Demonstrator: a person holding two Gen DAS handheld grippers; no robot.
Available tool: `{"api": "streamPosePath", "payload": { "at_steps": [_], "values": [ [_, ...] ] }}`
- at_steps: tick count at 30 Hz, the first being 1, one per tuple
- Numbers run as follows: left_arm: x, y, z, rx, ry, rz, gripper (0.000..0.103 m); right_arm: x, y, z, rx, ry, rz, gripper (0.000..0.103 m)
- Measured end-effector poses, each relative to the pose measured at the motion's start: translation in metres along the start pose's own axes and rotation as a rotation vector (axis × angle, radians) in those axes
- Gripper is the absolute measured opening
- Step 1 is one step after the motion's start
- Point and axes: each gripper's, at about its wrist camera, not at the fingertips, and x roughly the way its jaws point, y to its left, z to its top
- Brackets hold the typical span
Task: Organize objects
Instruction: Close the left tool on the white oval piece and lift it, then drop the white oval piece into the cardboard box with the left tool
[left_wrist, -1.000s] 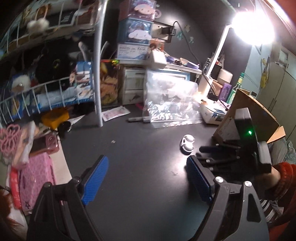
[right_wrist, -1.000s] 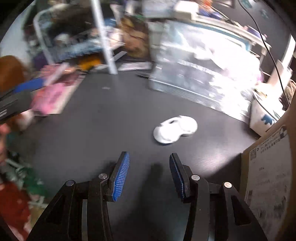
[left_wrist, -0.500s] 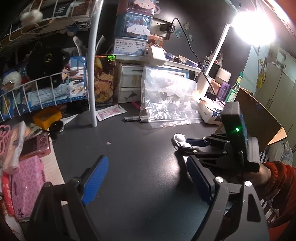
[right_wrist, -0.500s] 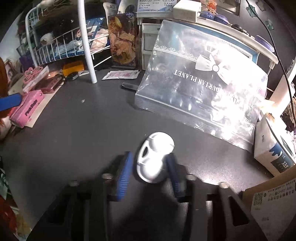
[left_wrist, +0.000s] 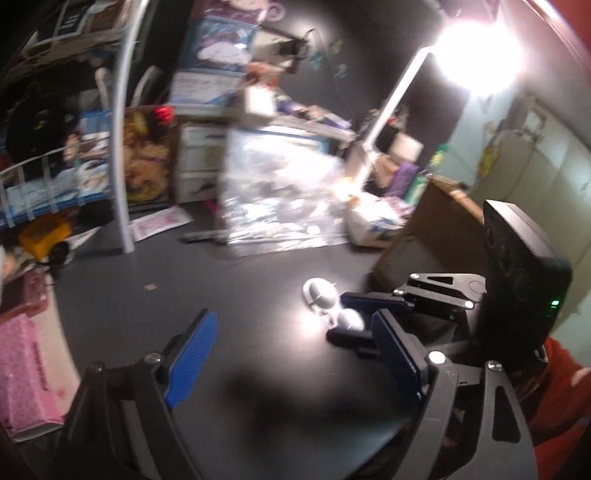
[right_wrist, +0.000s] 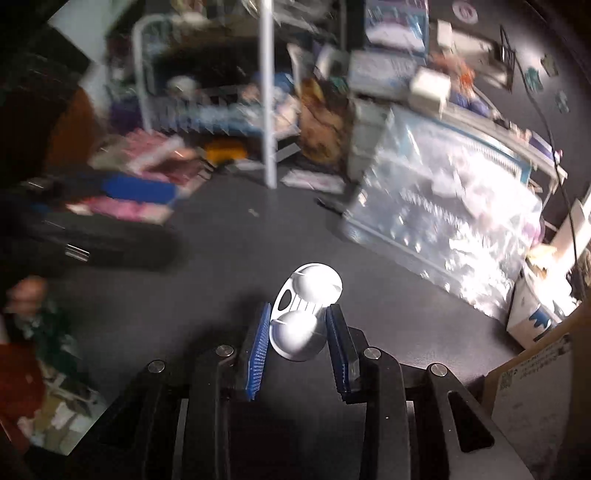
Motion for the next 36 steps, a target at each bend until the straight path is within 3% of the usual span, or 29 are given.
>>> {"api": "streamPosePath", "payload": {
  "at_steps": [3,5,11,17,23,28,36],
  "values": [
    [-0.005,-0.014,0.011,-0.007,-0.014,-0.069,0.062,-0.031,0.01,0.008,-0.018,-0.049,0.055,0.026],
    [-0.008,-0.024,0.018,0.001,-0.021,-0.103,0.055,-0.049,0.013,0.013,-0.027,-0.076,0.072,0.026],
    [-0.016,-0.058,0.041,0.037,-0.05,-0.172,0.033,-0.092,0.01,0.024,-0.048,-0.143,0.054,0.026],
    [-0.009,-0.096,0.067,0.084,-0.051,-0.179,0.026,-0.129,-0.011,0.028,-0.05,-0.165,0.021,0.026],
    [0.025,-0.144,0.096,0.133,-0.013,-0.229,0.026,-0.162,-0.056,0.02,0.023,-0.164,-0.012,0.026],
    [0.071,-0.187,0.116,0.178,0.064,-0.26,0.026,-0.186,-0.105,0.007,0.096,-0.127,-0.054,0.026],
    [0.122,-0.22,0.128,0.214,0.193,-0.198,0.028,-0.184,-0.164,-0.014,0.166,-0.017,-0.041,0.026]
  ]
}}
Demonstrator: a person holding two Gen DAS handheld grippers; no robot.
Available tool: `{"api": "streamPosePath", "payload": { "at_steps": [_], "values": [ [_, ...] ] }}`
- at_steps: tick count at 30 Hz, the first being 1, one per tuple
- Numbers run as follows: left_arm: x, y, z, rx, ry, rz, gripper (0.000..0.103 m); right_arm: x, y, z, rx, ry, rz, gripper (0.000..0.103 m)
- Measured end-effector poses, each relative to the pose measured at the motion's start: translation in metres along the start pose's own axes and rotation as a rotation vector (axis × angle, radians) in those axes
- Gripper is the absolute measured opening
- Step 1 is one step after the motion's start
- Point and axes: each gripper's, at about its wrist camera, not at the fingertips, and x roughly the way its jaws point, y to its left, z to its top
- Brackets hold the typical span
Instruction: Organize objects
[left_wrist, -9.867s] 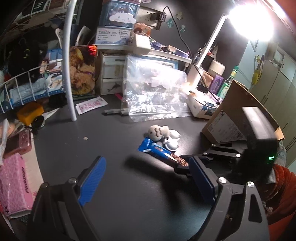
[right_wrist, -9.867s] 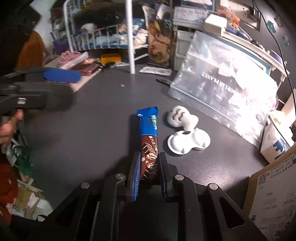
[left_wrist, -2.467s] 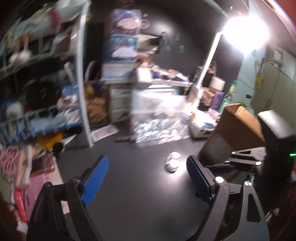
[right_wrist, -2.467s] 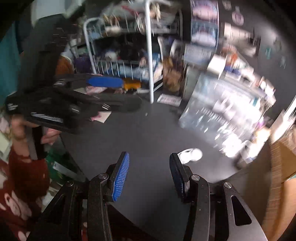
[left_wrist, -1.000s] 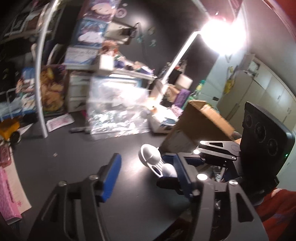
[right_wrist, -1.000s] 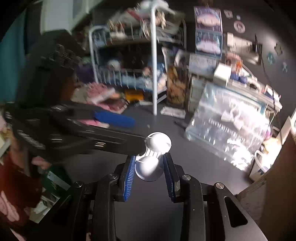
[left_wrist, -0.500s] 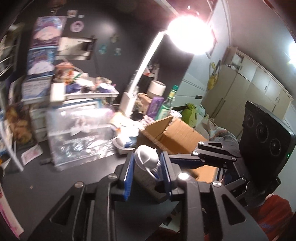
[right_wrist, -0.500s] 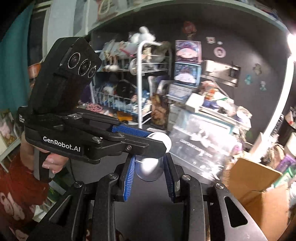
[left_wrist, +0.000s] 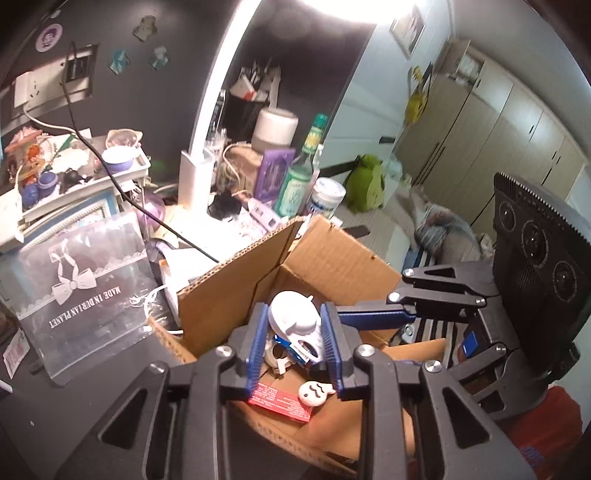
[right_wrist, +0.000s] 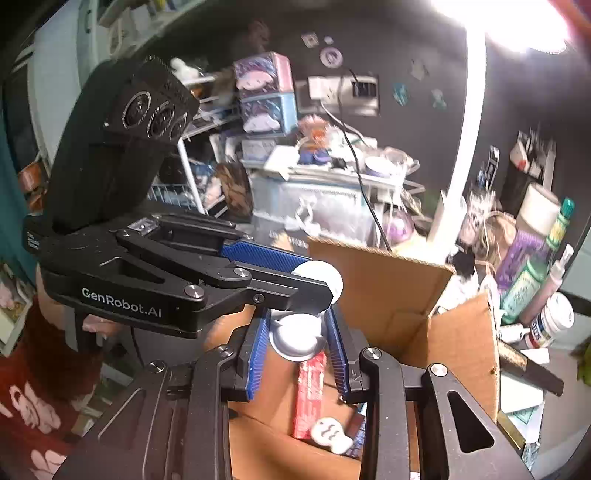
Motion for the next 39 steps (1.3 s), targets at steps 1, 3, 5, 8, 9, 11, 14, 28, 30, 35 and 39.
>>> {"api": "streamPosePath", "payload": {
  "at_steps": [1,3,5,8,9,11,14,28,30,35,39],
  "values": [
    [0.002,-0.001,0.001,0.004,0.01,0.002,0.038,0.002,-0.003,0.0,-0.004,0.013,-0.002,0.027],
    [0.002,-0.004,0.002,0.021,0.009,0.0,0.059,0.008,-0.007,-0.001,-0.01,0.051,-0.002,0.028],
    [-0.003,-0.009,0.004,0.045,-0.001,0.012,0.068,0.016,-0.01,-0.002,-0.012,0.09,0.017,0.039],
    [-0.009,-0.012,0.006,0.064,-0.01,0.037,0.075,0.019,-0.014,-0.004,-0.028,0.108,0.002,0.039],
    [-0.012,-0.011,0.006,0.068,-0.018,0.046,0.08,0.02,-0.015,-0.003,-0.027,0.111,-0.001,0.039],
    [-0.015,-0.01,0.006,0.07,-0.031,0.066,0.083,0.019,-0.019,-0.002,-0.013,0.109,0.004,0.04],
    [-0.018,-0.007,0.004,0.069,-0.045,0.108,0.087,0.018,-0.022,0.0,-0.004,0.103,-0.006,0.041],
    [-0.08,-0.01,-0.044,0.033,-0.308,0.414,0.102,-0.025,-0.001,-0.007,-0.117,-0.138,-0.095,0.103],
    [-0.085,-0.01,-0.052,0.006,-0.337,0.437,0.102,-0.032,0.006,-0.01,-0.141,-0.197,-0.095,0.103],
    [-0.091,-0.009,-0.069,-0.049,-0.381,0.43,0.102,-0.038,0.015,-0.017,-0.162,-0.266,-0.067,0.103],
    [-0.094,-0.012,-0.08,-0.074,-0.413,0.441,0.102,-0.036,0.016,-0.021,-0.148,-0.293,-0.054,0.103]
  ]
}}
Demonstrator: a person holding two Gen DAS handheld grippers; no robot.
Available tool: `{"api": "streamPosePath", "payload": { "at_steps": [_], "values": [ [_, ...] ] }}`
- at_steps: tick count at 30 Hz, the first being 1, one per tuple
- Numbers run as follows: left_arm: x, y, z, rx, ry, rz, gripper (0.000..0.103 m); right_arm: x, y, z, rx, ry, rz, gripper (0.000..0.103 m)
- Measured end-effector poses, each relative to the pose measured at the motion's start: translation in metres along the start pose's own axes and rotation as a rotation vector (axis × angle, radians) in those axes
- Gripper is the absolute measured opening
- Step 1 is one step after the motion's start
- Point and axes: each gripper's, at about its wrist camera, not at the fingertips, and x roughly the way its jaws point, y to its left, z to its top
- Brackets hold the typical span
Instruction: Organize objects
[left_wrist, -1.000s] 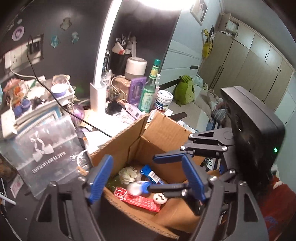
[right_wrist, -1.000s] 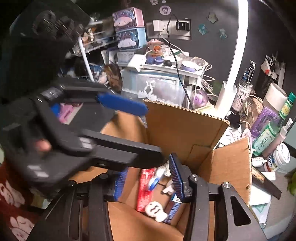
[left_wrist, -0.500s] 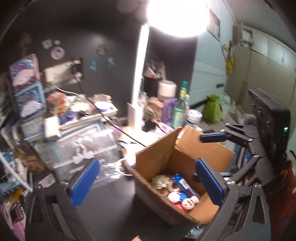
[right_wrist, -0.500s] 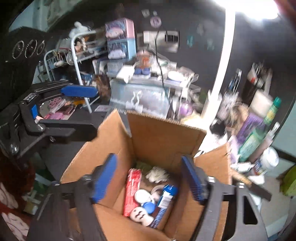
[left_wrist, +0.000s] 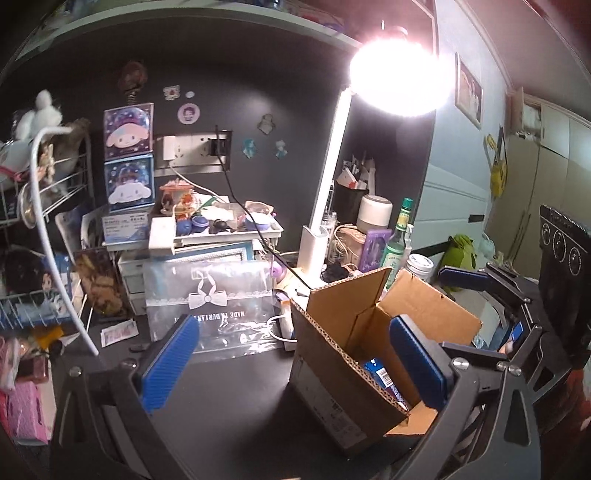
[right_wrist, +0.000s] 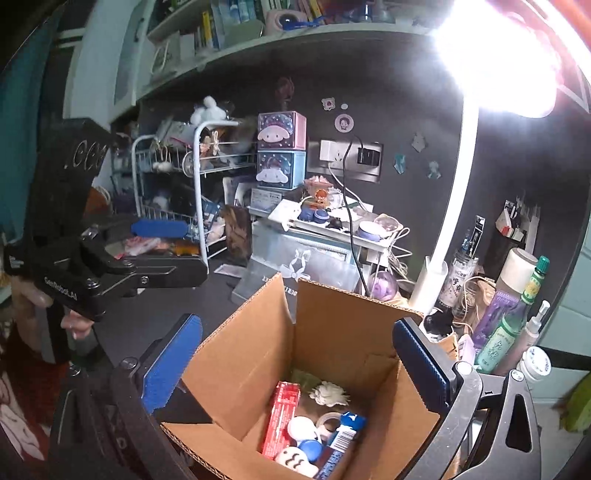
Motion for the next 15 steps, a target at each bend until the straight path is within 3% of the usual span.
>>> {"api": "streamPosePath", "payload": {
  "at_steps": [15],
  "values": [
    [-0.001,0.013,-0.01,-0.03,-0.009,0.049,0.102,0.011,-0.01,-0.006,0.077,-0.007,0.031,0.103]
  ]
}}
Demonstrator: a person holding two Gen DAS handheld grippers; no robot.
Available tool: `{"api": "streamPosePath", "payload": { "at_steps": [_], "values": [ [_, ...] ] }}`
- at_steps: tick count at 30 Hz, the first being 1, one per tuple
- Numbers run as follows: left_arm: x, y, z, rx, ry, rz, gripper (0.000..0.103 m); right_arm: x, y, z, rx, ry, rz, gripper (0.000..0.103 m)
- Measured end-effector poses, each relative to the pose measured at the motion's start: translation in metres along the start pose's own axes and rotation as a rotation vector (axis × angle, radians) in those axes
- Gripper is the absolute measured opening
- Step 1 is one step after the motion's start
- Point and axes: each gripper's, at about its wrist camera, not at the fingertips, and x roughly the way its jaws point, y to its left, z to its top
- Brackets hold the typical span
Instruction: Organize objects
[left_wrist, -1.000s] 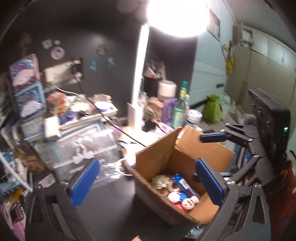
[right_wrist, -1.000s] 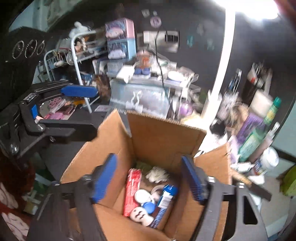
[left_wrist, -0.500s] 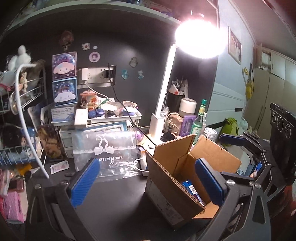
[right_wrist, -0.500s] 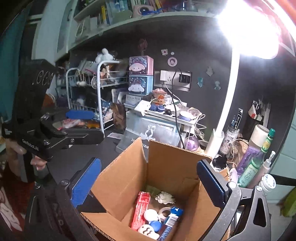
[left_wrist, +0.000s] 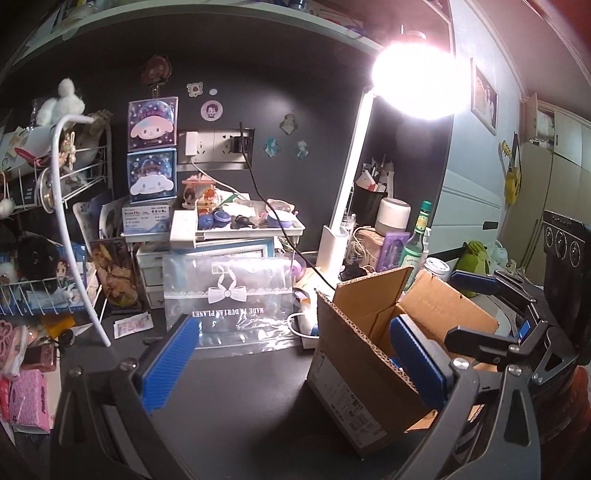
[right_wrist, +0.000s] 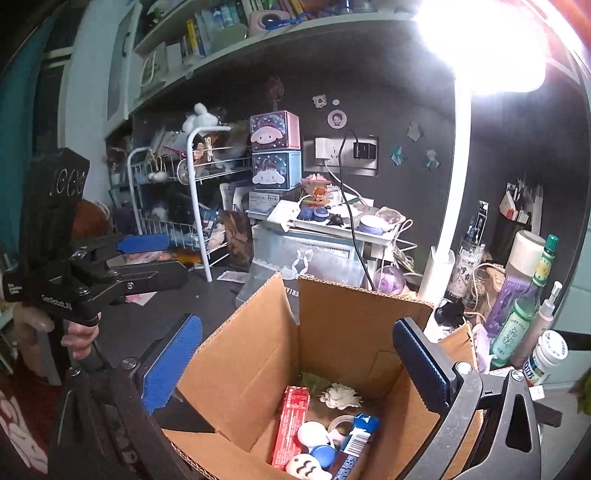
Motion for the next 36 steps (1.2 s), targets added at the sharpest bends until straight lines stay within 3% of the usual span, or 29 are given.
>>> {"api": "streamPosePath", "payload": {
  "at_steps": [36],
  "values": [
    [-0.001,0.014,-0.005,-0.001,0.009,0.022,0.102,0.003,-0.003,0.003,0.016,-0.009,-0.04,0.103]
  ]
}}
